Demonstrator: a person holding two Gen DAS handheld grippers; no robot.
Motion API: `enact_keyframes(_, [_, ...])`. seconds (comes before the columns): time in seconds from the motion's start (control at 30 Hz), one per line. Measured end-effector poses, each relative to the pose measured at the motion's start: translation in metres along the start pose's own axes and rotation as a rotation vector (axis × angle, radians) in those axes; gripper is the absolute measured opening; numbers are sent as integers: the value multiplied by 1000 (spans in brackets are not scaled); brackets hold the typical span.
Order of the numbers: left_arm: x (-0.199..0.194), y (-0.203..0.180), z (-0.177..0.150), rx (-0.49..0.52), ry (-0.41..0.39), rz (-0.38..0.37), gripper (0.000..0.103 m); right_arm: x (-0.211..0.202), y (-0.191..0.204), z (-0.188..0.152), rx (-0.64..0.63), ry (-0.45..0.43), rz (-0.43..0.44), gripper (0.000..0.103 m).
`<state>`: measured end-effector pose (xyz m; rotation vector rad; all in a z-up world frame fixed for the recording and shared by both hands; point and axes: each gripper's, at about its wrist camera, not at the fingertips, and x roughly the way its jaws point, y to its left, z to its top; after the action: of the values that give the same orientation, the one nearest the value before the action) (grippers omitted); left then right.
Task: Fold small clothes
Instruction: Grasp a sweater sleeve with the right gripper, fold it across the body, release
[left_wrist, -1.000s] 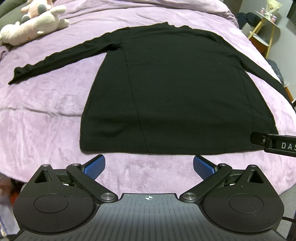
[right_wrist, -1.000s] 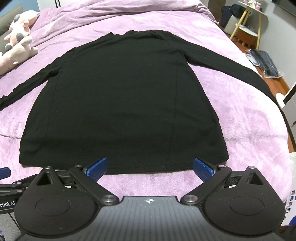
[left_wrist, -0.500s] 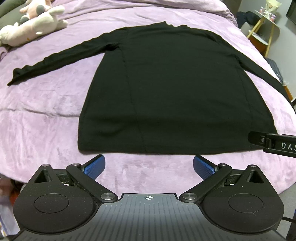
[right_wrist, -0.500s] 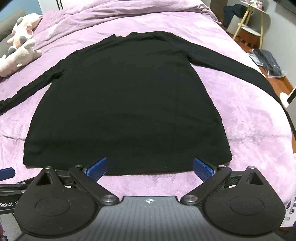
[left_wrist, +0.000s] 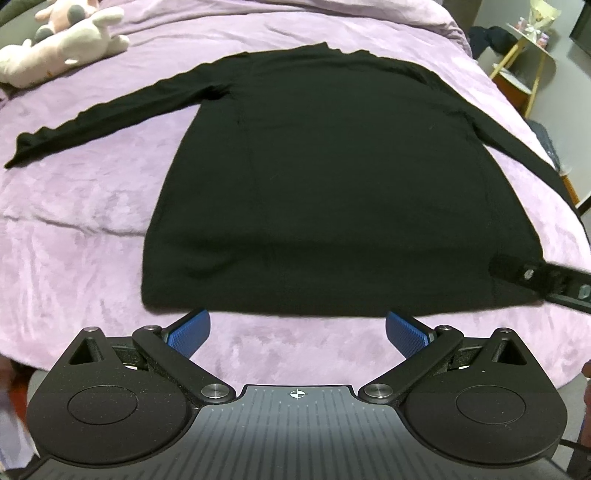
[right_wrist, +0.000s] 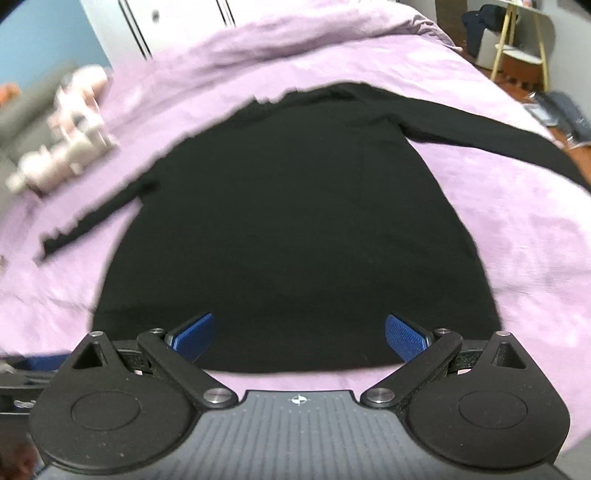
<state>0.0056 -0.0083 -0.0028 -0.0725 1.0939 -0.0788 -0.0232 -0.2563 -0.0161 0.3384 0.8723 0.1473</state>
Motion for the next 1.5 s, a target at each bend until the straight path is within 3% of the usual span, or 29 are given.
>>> enact_keyframes(0.1, [7, 1, 6, -17, -13, -22, 103, 9, -43, 1, 139, -42, 171, 99])
enact_keyframes(0.17, [13, 3, 11, -34, -25, -27, 103, 14, -76, 7, 247, -68, 228, 99])
enact_keyframes(0.33, [32, 4, 26, -57, -60, -10, 103, 7, -185, 44, 569, -311, 125, 97])
enact_keyframes(0.37, [37, 4, 30, -69, -62, -9, 103, 7, -208, 50, 636, -346, 99, 93])
enact_keyframes(0.43, [46, 6, 36, -102, -64, -16, 103, 10, -255, 60, 786, -386, 33, 62])
enact_keyframes(0.47, [51, 7, 39, -129, -61, -24, 103, 13, -278, 63, 861, -409, 6, 55])
enact_keyframes(0.6, [64, 11, 47, -201, -61, -58, 103, 24, -339, 63, 1094, -484, -69, 46])
enact_keyframes(0.63, [67, 12, 48, -207, -62, -60, 103, 26, -347, 64, 1127, -501, -78, 40])
enact_keyframes(0.77, [79, 10, 53, -203, -54, -33, 103, 39, -368, 67, 1187, -544, -117, 38])
enact_keyframes(0.83, [86, 10, 57, -208, -40, -16, 103, 42, -377, 63, 1222, -570, -90, 36])
enact_keyframes(0.87, [89, 11, 58, -214, -37, -10, 103, 44, -381, 63, 1236, -574, -86, 32])
enact_keyframes(0.93, [94, 12, 59, -224, -30, -3, 103, 50, -387, 67, 1232, -545, -110, 8])
enact_keyframes(0.97, [95, 13, 57, -227, -29, -1, 103, 52, -387, 68, 1219, -529, -123, 3])
enact_keyframes(1.1, [99, 17, 57, -220, -24, 6, 103, 49, -389, 82, 1117, -499, -169, 3])
enact_keyframes(1.2, [98, 20, 57, -217, -24, 2, 103, 41, -360, 110, 917, -483, -343, 3])
enact_keyframes(1.27, [96, 22, 58, -216, -29, -2, 103, 37, -324, 133, 704, -502, -431, 3])
enact_keyframes(1.37, [89, 26, 61, -204, -64, 14, 103, 39, -240, 166, 279, -525, -450, 3])
enact_keyframes(1.5, [83, 30, 68, -172, -100, 45, 103, 67, -104, 157, -355, -483, -316, 3])
